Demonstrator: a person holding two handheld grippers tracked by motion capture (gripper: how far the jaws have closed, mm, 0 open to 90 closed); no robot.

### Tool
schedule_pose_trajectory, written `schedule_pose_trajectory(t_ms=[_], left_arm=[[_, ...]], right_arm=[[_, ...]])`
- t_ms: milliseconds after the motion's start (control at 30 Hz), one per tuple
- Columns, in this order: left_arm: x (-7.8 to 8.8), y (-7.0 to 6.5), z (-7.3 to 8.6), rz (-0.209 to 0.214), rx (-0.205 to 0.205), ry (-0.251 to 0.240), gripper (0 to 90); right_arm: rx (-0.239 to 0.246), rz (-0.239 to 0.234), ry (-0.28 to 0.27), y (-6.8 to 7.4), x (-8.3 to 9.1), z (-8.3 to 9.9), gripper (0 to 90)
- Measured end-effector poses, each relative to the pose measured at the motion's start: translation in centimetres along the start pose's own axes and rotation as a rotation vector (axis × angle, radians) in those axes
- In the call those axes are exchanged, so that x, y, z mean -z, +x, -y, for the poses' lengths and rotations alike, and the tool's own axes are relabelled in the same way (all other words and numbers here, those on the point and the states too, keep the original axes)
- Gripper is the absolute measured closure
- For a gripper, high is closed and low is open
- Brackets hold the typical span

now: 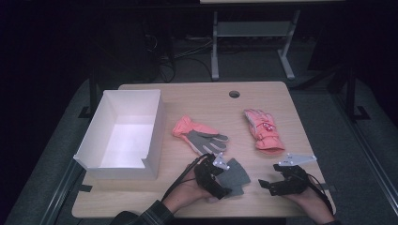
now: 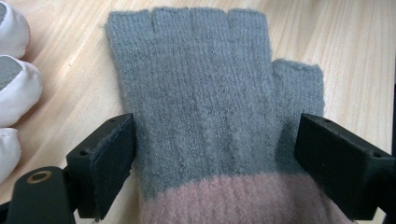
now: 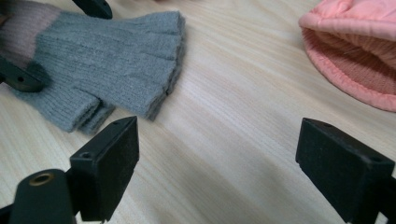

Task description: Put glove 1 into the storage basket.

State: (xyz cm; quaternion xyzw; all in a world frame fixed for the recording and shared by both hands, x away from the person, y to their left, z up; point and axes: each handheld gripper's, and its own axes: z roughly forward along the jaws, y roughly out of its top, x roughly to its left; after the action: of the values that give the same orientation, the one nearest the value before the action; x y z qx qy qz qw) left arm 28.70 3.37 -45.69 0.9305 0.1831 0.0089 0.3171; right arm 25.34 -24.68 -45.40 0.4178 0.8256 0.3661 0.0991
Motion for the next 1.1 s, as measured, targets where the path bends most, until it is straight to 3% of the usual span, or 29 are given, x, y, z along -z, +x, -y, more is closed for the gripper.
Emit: schedule_pose_trajectory(t_ms=[33, 267, 400, 667, 833, 1100], left_arm=[[0.1, 0.1, -0.1, -0.001, -0.024, 0.023, 12.3], [-0.1, 0.0, 0.0, -0.003, 0.01, 0.011, 12.0], [0.0, 0.0, -0.1, 0.0, -0.003, 0.033, 16.3], [0.5, 0.4, -0.2, 0.062, 0.032, 0.036, 46.1], [0.5, 0.7, -0.6, 0.097, 0.066, 0.077, 58.9], [1.0, 0.8, -0.8, 0.129, 0.077, 0.075, 65.7]], right_arm=[[0.003, 0.001, 0.002, 0.0, 0.0, 0.0, 13.1], [0.0, 0.024, -0.02, -0.1, 0.3, -0.1, 13.1], [-0.001, 0.027, -0.022, -0.2, 0.3, -0.1, 13.1], [-0.004, 0.047, -0.055, -0.2, 0.7, -0.2, 13.2], [-0.001, 0.044, -0.049, -0.1, 0.6, -0.2, 13.2], [0.002, 0.047, -0.056, -0.2, 0.7, -0.1, 13.2]])
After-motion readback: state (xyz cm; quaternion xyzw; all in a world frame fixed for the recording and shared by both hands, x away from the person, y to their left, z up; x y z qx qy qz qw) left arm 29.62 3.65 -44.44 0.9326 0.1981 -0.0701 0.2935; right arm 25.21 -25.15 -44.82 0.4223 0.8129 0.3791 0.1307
